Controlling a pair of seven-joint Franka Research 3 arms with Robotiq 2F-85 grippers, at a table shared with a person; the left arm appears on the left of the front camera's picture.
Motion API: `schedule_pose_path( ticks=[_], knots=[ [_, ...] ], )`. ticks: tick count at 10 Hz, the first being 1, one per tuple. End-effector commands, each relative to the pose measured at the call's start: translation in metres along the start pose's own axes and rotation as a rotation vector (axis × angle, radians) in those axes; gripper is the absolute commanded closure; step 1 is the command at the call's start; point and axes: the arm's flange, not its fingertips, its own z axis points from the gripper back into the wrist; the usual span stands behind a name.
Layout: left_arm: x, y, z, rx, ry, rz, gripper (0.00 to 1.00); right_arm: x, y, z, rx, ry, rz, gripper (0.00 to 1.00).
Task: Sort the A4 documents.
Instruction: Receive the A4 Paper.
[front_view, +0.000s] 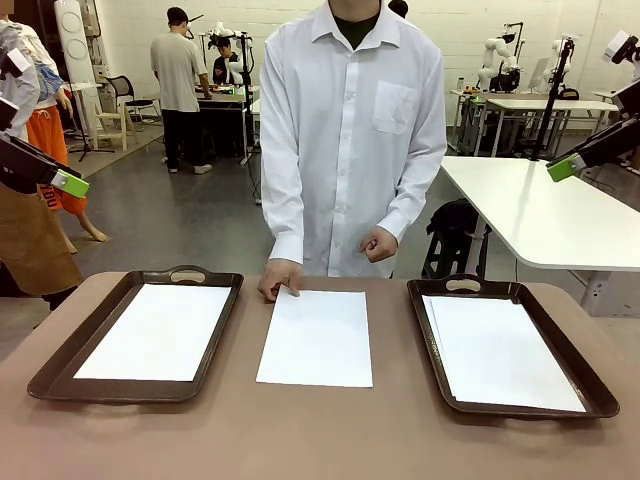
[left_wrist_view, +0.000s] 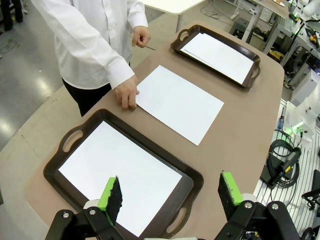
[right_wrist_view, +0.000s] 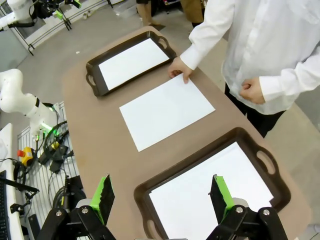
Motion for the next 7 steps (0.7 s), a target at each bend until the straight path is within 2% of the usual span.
schedule_pose_path(
  ticks=[1,7],
  knots=[
    [0.0005,-0.0009,-0.0003,0.002,0.002,-0.001,0.0,0.0004,-0.0006,0.0005,0.001,0.0,0.002,0.0],
    [0.0005,-0.0009,-0.0003,0.002,0.002,-0.001,0.0,0.0004,-0.0006,0.0005,0.001,0.0,0.002,0.0]
  ],
)
